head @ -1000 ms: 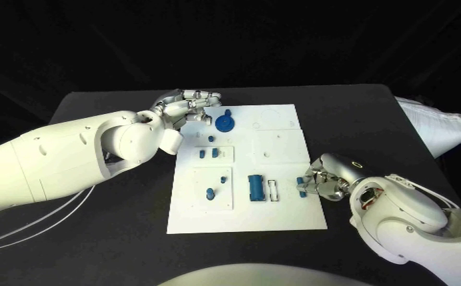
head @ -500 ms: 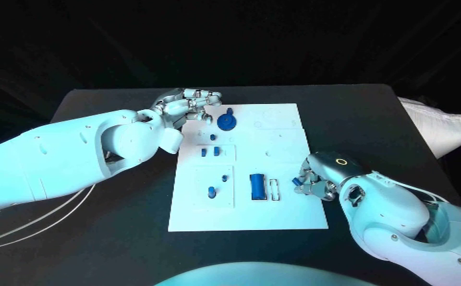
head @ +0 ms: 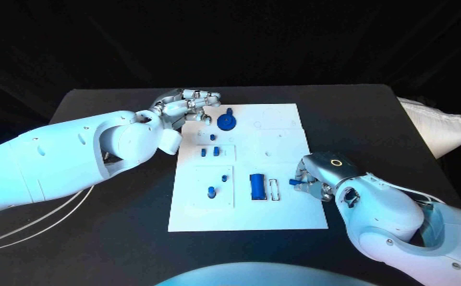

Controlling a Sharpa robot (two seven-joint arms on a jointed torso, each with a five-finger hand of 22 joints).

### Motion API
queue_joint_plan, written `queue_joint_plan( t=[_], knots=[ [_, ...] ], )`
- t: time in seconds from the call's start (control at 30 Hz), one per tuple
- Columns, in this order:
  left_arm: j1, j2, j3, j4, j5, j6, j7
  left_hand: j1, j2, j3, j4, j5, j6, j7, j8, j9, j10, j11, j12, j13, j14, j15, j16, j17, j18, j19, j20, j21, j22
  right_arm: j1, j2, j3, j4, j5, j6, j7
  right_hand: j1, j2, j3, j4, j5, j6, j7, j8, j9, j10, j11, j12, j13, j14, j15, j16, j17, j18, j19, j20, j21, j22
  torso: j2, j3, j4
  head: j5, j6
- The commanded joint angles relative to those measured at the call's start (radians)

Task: Assemble the parts on the task board

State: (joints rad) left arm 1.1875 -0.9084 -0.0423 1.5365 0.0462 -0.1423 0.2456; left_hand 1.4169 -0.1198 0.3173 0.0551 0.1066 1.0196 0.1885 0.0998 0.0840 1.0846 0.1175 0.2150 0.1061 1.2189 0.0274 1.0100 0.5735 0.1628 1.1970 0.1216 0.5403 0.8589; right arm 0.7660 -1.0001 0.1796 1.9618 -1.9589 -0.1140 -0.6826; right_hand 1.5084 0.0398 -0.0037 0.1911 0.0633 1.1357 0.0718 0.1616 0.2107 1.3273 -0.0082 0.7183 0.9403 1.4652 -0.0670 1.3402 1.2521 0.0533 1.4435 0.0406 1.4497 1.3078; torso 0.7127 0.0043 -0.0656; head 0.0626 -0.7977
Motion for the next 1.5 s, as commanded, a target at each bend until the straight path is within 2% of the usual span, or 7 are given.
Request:
queue_joint_plan(
  t=[0.03,0.33,0.4,0.63,0.73,0.9,1.5],
  knots=[
    [0.0,0.0,0.001,0.003,-0.004,0.021,0.005,-0.002,0.006,-0.004,0.0,0.0,-0.007,0.0,0.006,-0.001,-0.007,-0.002,0.004,0.001,-0.005,0.001,0.006,-0.001,0.019,0.002,0.005,-0.005,-0.001,-0.015,-0.004,-0.012,-0.01,0.078,-0.027,-0.011,0.02,0.03,0.029,-0.005,0.006,0.006,-0.004,0.0,0.003,0.006,-0.004,0.005,0.003,0.051,-0.01,0.006,0.002,-0.006,0.007,-0.004,0.007,0.076,0.0,-0.0003,0.0021,-0.001,0.0],
    [-0.001,-0.001,0.001,0.004,-0.006,0.022,0.005,0.0,0.007,-0.004,0.0,0.0,-0.008,0.0,0.006,-0.001,-0.008,-0.003,0.004,0.001,-0.006,0.001,0.006,-0.002,0.019,0.002,0.005,-0.006,-0.002,-0.014,-0.012,-0.007,0.015,0.185,-0.184,-0.009,0.002,-0.001,0.115,-0.009,0.03,0.007,-0.003,-0.004,0.01,0.01,-0.003,0.001,0.008,0.051,-0.009,0.007,0.006,-0.007,0.009,-0.005,0.008,0.078,0.0,-0.0016,0.0052,-0.003,0.0],
    [-0.001,-0.002,0.001,0.005,-0.006,0.022,0.005,0.0,0.007,-0.004,0.0,0.0,-0.008,0.0,0.006,-0.001,-0.008,-0.003,0.004,0.001,-0.006,0.001,0.006,-0.002,0.019,0.002,0.005,-0.006,-0.002,-0.014,-0.014,-0.004,0.024,0.22,-0.221,-0.004,-0.056,-0.037,0.113,0.025,0.062,0.011,-0.003,-0.006,0.012,0.016,-0.002,0.006,0.014,0.052,-0.007,0.01,0.011,-0.007,0.011,-0.003,0.01,0.081,0.0,-0.0024,0.0057,-0.005,0.0],
    [-0.001,-0.002,0.001,0.006,-0.007,0.026,0.006,-0.007,0.003,-0.01,0.003,-0.001,-0.011,0.001,0.007,-0.002,-0.011,-0.001,0.006,0.001,-0.007,0.002,0.006,-0.004,0.019,0.002,0.006,-0.008,-0.003,-0.013,-0.014,0.001,0.042,0.309,-0.288,0.01,-0.154,-0.103,0.092,0.092,0.118,0.023,-0.002,-0.008,0.016,0.033,-0.001,0.023,0.031,0.055,-0.007,0.018,0.022,-0.009,0.016,-0.003,0.015,0.088,0.001,-0.0032,0.0084,-0.006,-0.004],
    [-0.001,-0.003,0.001,0.006,-0.007,0.027,0.006,-0.008,0.003,-0.011,0.003,-0.001,-0.011,0.001,0.007,-0.002,-0.011,-0.001,0.007,0.001,-0.007,0.002,0.007,-0.004,0.019,0.002,0.006,-0.008,-0.003,-0.012,-0.014,0.002,0.04,0.371,-0.279,0.012,-0.189,-0.105,0.085,0.099,0.145,0.026,-0.001,-0.01,0.017,0.038,0.0,0.031,0.039,0.056,-0.006,0.021,0.026,-0.01,0.019,-0.002,0.018,0.093,0.001,-0.0036,0.01,-0.009,-0.005],
    [-0.001,-0.003,0.001,0.007,-0.007,0.03,0.005,-0.025,0.005,-0.023,0.016,-0.002,-0.013,0.002,0.01,-0.002,-0.015,0.0,0.012,0.002,-0.008,0.004,0.009,-0.007,0.019,0.002,0.008,-0.011,-0.005,-0.01,-0.007,0.002,0.031,0.464,-0.264,0.016,-0.224,-0.114,0.059,0.095,0.287,0.029,-0.003,-0.016,0.02,0.039,-0.001,0.037,0.052,0.056,-0.007,0.026,0.033,-0.011,0.02,-0.003,0.02,0.097,0.001,-0.0039,0.0094,-0.008,-0.007],
    [-0.001,-0.001,0.001,0.008,-0.007,0.037,-0.001,-0.031,0.006,-0.027,0.021,-0.001,-0.015,0.002,0.011,-0.003,-0.017,0.0,0.015,0.002,-0.009,0.004,0.01,-0.008,0.019,0.002,0.008,-0.013,-0.006,-0.01,0.037,0.002,0.013,0.537,-0.25,0.011,-0.223,-0.105,0.048,0.092,0.328,0.033,-0.005,-0.018,0.023,0.042,-0.003,0.044,0.062,0.057,-0.009,0.029,0.038,-0.011,0.02,-0.004,0.02,0.098,0.0,-0.004,0.013,-0.008,-0.009]
  ],
)
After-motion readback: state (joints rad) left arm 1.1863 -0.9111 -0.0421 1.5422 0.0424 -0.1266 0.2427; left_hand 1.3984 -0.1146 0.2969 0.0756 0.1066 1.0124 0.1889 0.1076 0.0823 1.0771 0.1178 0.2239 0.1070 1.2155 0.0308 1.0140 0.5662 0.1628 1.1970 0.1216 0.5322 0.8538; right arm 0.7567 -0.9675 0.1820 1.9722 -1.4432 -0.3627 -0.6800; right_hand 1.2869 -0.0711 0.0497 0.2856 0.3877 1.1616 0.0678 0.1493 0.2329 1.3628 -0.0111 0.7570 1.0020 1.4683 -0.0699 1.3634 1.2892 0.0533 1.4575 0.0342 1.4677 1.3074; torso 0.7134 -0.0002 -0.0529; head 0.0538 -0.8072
